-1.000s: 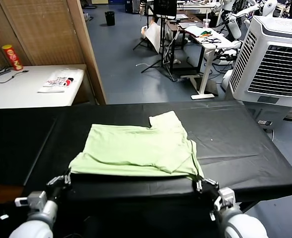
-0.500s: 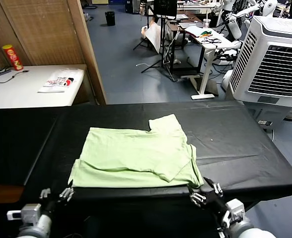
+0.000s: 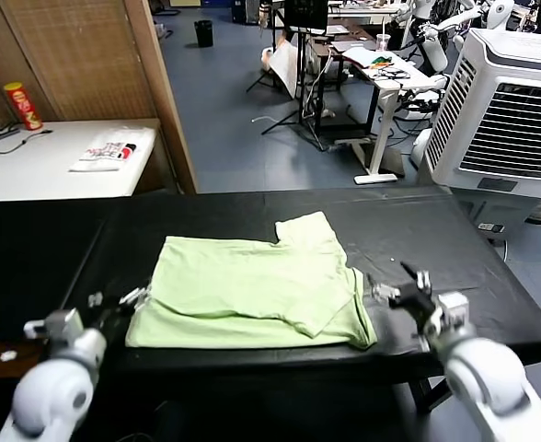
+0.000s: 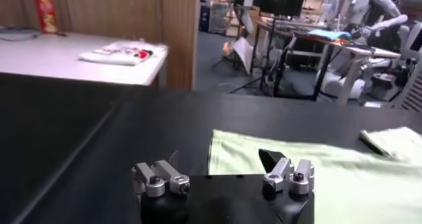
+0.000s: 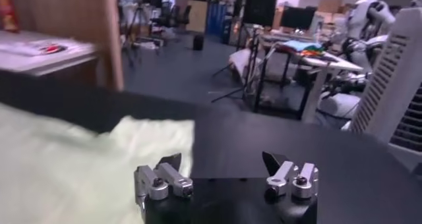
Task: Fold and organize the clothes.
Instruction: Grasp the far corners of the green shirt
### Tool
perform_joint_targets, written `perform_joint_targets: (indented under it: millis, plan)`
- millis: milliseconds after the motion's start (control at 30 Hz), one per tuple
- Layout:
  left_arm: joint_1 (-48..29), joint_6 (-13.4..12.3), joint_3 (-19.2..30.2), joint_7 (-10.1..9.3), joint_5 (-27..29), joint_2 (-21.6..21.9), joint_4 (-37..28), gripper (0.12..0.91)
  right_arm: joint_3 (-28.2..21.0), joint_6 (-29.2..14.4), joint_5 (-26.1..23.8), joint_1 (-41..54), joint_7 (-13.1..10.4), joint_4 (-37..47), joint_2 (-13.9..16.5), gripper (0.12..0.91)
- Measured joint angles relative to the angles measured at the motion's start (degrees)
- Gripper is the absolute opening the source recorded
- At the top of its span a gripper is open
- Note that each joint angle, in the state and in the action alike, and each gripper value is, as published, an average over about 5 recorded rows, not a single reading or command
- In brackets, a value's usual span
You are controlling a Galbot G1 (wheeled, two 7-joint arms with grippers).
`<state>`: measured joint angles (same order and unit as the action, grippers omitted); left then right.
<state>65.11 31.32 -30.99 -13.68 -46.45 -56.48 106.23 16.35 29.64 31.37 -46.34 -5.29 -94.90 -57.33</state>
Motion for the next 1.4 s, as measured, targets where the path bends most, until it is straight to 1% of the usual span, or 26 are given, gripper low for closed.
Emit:
perform_joint_targets:
  millis: [133, 200, 367, 467, 667, 733, 800, 867, 933, 967, 1033, 1067, 1100, 1167, 1233, 1300, 1333, 1400]
  plan:
    - [-7.7, 1.5, 4.6, 0.55, -2.2, 1.6, -6.5, 0.798, -3.8, 0.0, -0.7, 7.6, 0.2, 9.8, -3.0, 0.798]
    - [-11.3, 1.9, 7.0, 1.05, -2.7, 1.8, -9.9, 0.798, -5.5, -0.1, -1.2, 10.6, 0.6, 14.2, -4.5, 0.798]
    - [-19.0, 1.9, 11.8, 2.87, -1.7, 0.9, -18.3, 0.798, -8.7, -1.6, -1.7, 16.3, 3.2, 23.2, -8.2, 0.798]
    - [-22.1, 1.7, 13.7, 4.02, -0.8, 0.1, -22.6, 0.798, -10.2, -1.9, -1.7, 18.6, 4.8, 27.1, -10.2, 0.798]
    - [-25.2, 1.6, 15.6, 4.79, 0.2, -1.1, -28.1, 0.798, -12.4, -1.8, -3.2, 21.5, 6.6, 32.8, -14.0, 0.796]
    - [-25.6, 1.6, 16.0, 5.05, 0.2, -1.3, -29.1, 0.798, -12.6, -1.8, -3.5, 22.0, 6.9, 34.3, -15.0, 0.767]
    - [-25.9, 1.6, 16.2, 5.31, 0.2, -1.5, -29.7, 0.797, -12.7, -1.7, -3.5, 22.3, 7.0, 35.4, -15.9, 0.71]
    - [-26.1, 1.4, 16.3, 5.56, 0.2, -1.6, -30.1, 0.789, -12.7, -1.6, -3.5, 22.5, 7.0, 36.2, -16.6, 0.62]
    - [-26.3, 1.2, 16.5, 5.81, 0.2, -1.7, -30.4, 0.746, -12.6, -1.6, -3.5, 22.6, 7.0, 36.8, -17.1, 0.523]
    - [-26.4, 1.1, 16.5, 5.99, 0.2, -1.7, -30.5, 0.708, -12.5, -1.6, -3.5, 22.6, 7.0, 37.1, -17.3, 0.456]
    - [-26.6, 0.9, 16.6, 6.4, 0.1, -1.8, -30.9, 0.606, -12.1, -1.6, -3.6, 22.7, 7.0, 37.6, -17.7, 0.356]
    - [-26.7, 0.8, 16.7, 6.62, 0.1, -1.8, -31.1, 0.572, -12.0, -1.6, -3.6, 22.6, 7.0, 37.8, -17.8, 0.292]
    - [-26.8, 0.8, 16.7, 6.84, 0.1, -1.8, -31.3, 0.505, -11.9, -1.6, -3.6, 22.6, 7.0, 37.9, -18.0, 0.245]
    - [-26.8, 0.8, 16.8, 7.18, 0.1, -1.9, -31.6, 0.405, -11.8, -1.7, -3.7, 22.5, 7.0, 38.0, -18.2, 0.17]
    - [-26.8, 0.7, 16.8, 7.45, 0.1, -2.0, -31.8, 0.27, -11.6, -2.0, -3.9, 22.3, 7.0, 37.9, -18.4, 0.14]
    - [-26.8, 0.5, 16.7, 7.68, 0.1, -2.0, -31.8, 0.179, -11.3, -2.6, -4.0, 22.1, 7.0, 37.8, -18.4, 0.129]
    - [-26.8, 0.4, 16.7, 7.77, 0.1, -2.0, -31.9, 0.151, -11.2, -3.1, -4.0, 21.9, 7.0, 37.7, -18.4, 0.128]
    - [-26.9, -0.1, 16.6, 7.87, 0.3, -2.2, -31.9, 0.127, -11.0, -4.3, -4.1, 21.7, 7.0, 37.4, -18.4, 0.126]
